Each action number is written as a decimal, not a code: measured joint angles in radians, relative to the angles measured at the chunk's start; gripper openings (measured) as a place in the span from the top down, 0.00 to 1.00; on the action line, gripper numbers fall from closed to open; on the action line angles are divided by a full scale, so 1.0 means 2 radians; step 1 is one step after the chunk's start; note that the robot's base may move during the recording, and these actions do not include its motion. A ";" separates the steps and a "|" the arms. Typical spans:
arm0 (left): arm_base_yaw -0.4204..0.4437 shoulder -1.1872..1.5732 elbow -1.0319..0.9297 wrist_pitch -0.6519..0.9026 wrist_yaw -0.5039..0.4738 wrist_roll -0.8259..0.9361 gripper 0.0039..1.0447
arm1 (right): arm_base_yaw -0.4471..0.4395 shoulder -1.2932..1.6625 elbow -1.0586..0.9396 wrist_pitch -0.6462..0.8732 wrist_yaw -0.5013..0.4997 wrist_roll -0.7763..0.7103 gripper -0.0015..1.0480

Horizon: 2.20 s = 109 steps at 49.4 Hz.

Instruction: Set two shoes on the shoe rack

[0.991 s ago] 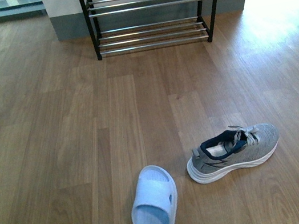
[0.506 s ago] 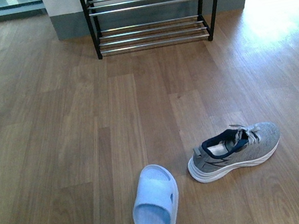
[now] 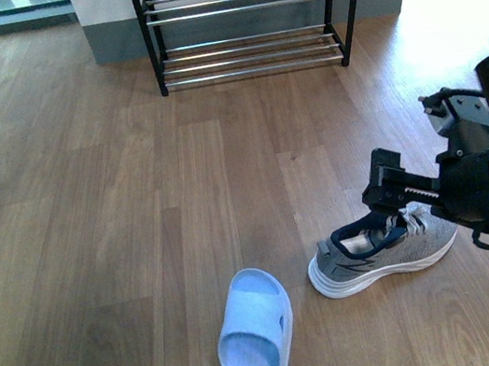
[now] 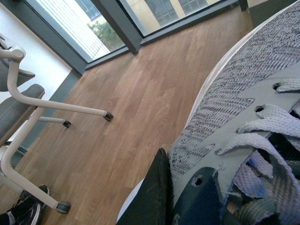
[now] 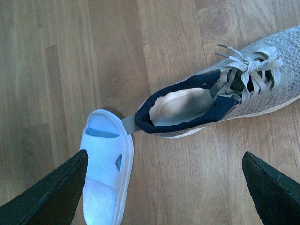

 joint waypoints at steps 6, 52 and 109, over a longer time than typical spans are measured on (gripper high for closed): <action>0.000 0.000 0.000 0.000 0.000 0.000 0.99 | 0.010 0.049 0.038 -0.020 0.014 0.028 0.09; 0.000 0.000 0.000 0.000 0.000 0.000 0.99 | -0.026 0.251 0.209 -0.073 0.048 0.167 0.09; 0.000 0.000 0.000 0.000 0.000 0.000 0.99 | -0.077 0.280 0.163 0.082 0.202 -0.209 0.99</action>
